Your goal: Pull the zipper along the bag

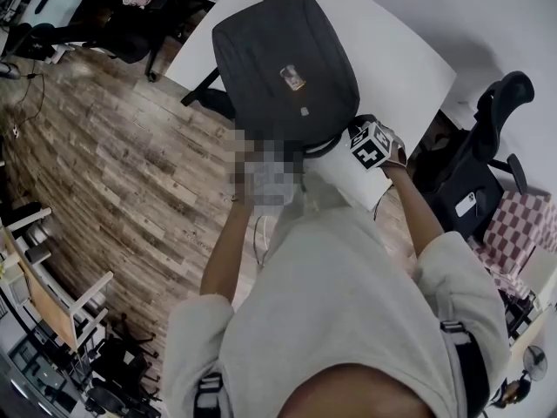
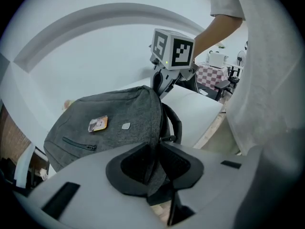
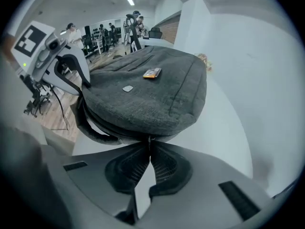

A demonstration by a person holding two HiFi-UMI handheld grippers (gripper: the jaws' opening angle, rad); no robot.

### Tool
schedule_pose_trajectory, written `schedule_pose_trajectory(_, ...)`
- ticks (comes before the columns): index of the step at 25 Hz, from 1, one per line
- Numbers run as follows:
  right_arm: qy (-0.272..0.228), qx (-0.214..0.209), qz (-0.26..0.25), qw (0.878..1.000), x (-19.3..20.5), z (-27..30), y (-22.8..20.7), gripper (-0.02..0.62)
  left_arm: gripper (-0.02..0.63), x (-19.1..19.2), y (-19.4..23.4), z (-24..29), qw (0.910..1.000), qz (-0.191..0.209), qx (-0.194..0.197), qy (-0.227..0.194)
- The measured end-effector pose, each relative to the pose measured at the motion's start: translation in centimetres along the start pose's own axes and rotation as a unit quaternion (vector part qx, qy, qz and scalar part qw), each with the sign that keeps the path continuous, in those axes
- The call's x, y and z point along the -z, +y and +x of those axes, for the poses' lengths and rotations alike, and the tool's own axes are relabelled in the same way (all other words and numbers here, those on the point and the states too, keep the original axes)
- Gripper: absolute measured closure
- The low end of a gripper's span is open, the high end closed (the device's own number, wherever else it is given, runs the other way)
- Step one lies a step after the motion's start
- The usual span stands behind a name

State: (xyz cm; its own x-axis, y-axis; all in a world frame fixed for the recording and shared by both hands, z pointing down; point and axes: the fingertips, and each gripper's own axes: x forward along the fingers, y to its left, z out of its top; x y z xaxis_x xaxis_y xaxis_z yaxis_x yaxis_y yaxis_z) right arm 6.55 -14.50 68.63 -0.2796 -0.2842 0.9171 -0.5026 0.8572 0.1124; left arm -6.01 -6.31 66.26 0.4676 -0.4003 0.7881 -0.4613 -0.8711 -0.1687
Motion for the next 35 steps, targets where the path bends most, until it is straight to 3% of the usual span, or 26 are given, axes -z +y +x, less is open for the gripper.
schedule_pose_trajectory(10,0.035,0.051,-0.069,0.996,0.9,0.7,-6.9,0.577,0.530,-5.0,0.7,2.6,0.9991,-0.036,-0.013,-0.019)
schedule_pose_trajectory(16,0.049,0.068,-0.046,0.995,1.8,1.0,-9.7,0.575,0.540,-7.5,0.6,4.9,0.9975,-0.063,-0.016,-0.025)
schedule_pose_trajectory(31,0.046,0.076,-0.024,0.996,2.6,-0.5,-5.5,0.575,0.552,-7.2,0.3,5.7,0.9970,-0.073,-0.006,-0.025)
schedule_pose_trajectory(35,0.053,0.079,-0.050,0.994,2.3,-1.7,-4.4,0.575,0.554,-7.0,0.1,5.6,0.9970,-0.072,-0.005,-0.027)
